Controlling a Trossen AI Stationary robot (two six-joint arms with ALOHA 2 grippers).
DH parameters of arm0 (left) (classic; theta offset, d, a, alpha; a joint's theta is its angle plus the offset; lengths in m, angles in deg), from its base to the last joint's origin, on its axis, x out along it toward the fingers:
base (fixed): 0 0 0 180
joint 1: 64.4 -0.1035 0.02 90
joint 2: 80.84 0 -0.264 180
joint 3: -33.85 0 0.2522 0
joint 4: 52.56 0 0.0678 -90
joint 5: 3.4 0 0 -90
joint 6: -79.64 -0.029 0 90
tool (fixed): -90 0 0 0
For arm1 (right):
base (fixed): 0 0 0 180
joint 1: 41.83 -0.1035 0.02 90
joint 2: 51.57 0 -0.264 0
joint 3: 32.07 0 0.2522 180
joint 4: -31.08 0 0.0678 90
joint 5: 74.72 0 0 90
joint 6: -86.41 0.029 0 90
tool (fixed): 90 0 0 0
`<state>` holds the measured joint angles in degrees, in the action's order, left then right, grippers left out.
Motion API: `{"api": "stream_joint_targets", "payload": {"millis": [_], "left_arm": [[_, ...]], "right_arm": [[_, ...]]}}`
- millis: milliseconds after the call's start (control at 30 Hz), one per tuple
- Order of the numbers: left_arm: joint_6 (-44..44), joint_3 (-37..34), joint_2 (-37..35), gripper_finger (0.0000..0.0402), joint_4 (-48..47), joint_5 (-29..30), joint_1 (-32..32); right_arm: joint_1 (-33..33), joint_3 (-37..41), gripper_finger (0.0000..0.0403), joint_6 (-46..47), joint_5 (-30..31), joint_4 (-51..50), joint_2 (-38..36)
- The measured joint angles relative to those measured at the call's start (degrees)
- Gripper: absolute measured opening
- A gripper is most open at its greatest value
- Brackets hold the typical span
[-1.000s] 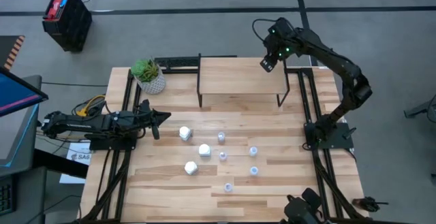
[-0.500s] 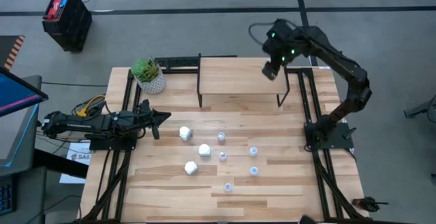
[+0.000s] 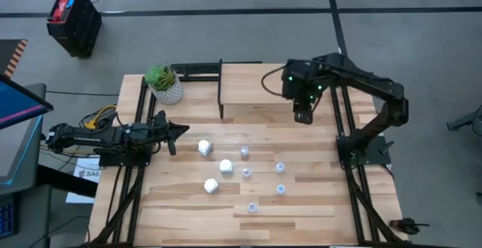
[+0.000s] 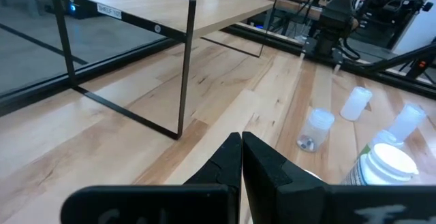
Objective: Pick and place medicine bottles onto shelf by color
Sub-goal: Put the top small white pill bottle on the shelf aligned with the other small white pill bottle
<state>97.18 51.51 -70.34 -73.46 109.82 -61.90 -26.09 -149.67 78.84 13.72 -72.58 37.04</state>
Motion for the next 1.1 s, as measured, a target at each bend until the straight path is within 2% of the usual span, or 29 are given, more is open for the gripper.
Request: {"api": "stream_joint_targets", "payload": {"millis": [133, 200, 367, 500, 600, 667, 767, 967, 1100], "left_arm": [[2.88, 0.0, 0.0, 0.0, 0.02, -0.02, 0.0], [4.88, 0.0, 0.0, 0.0, 0.02, 0.0, 0.0], [3.45, 0.0, 0.0, 0.0, 0.17, 4.04, -0.02], [-2.06, 0.0, 0.0, 0.0, 0.23, 2.47, -0.02], [-1.4, -0.12, -0.02, 0.0008, 0.92, -0.72, -0.02], [-1.28, -0.17, -0.04, 0.0023, 1.34, -4.82, -0.02], [-0.6, -0.17, -0.02, 0.0057, 2.34, -9.11, 0.02], [4.97, -0.17, -0.02, 0.0136, 4.9, -9.29, 0.01], [5.27, 0.8, 1.08, 0.017, 4.88, -6.02, 0.0]], "right_arm": [[-2.43, 0.03, 0.0189, 0.89, -0.01, 1.72, 0.55], [-3.7, 0.58, 0.0188, 4.68, -0.01, 4.48, 0.78], [-8.14, 3.11, 0.0187, 9.61, 0.02, 6.23, 0.71], [-13.26, 5.7, 0.0187, 16.55, 0.04, 5.98, 0.69], [-17.39, 7.74, 0.0188, 19.43, 0.02, 5.54, 0.69], [-19.66, 8.63, 0.0189, 21.05, 0.11, 3.75, 0.71], [-23.59, 8.85, 0.0187, 31.2, 3.26, 2.13, 0.71], [-32.88, 8.85, 0.0178, 33.52, 10.61, 1.75, 0.14], [-37.31, 8.85, 0.0172, 31.27, 19.56, 1.73, 0.16]]}}
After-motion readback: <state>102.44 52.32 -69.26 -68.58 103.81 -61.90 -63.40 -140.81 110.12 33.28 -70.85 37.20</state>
